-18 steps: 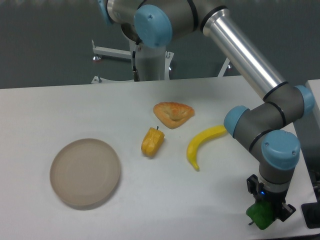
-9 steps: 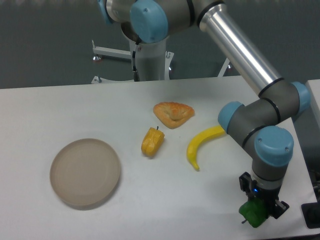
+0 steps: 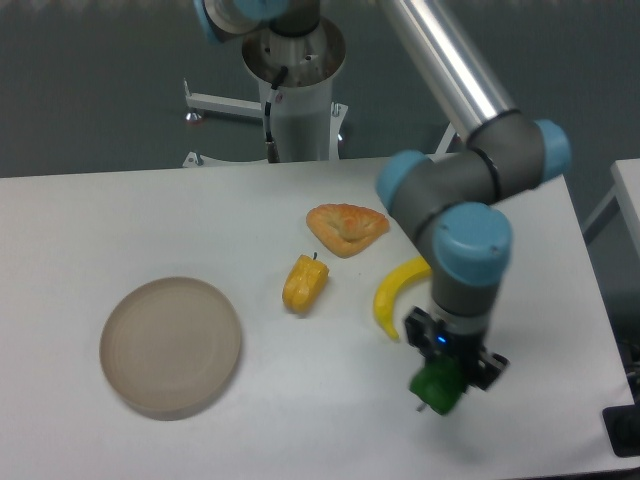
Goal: Place the green pepper on the plate
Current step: 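Carry the green pepper across the table over the beige plate, then lower the green pepper onto the plate and open the gripper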
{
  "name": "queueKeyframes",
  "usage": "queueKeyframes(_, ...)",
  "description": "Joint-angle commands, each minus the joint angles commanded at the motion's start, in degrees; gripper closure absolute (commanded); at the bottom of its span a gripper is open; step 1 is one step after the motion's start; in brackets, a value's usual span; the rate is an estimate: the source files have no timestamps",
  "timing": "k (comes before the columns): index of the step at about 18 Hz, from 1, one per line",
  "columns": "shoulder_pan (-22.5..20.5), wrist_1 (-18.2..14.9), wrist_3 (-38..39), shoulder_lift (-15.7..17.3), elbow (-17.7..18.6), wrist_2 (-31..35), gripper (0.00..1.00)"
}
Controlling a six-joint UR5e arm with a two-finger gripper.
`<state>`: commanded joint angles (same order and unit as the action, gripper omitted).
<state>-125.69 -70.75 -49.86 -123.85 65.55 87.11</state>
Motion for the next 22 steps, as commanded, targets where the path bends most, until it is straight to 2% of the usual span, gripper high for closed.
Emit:
queueKeyframes(2,2.0,0.1,6.0,1.9,3.0,-1.3,0.63)
queueKeyframes(4,4.9,0.1,8.8,2.9,4.6,-1.2,0.63)
queueKeyframes(8,11.1,0.2,17.0,3.5,6.1,-1.2,0.63)
queueKeyframes(11,15.1,0.3,20.1,3.4,6.5,-1.2,0.63)
queueKeyframes(12,15.8,1.2,21.0,3.2,6.8,-1.2,0.63)
queueKeyframes(13,16.5,3.6,20.8,2.7,7.4,-1.2,0.63)
queueKeyframes(15,17.8,10.3,20.2,2.6,10.0,-1.7,0.63)
queueKeyframes(17,19.1,14.6,15.9,2.6,13.0,-2.7,0.63)
queueKeyframes(22,20.2,15.0,11.1,1.9,14.1,-4.2,0.63)
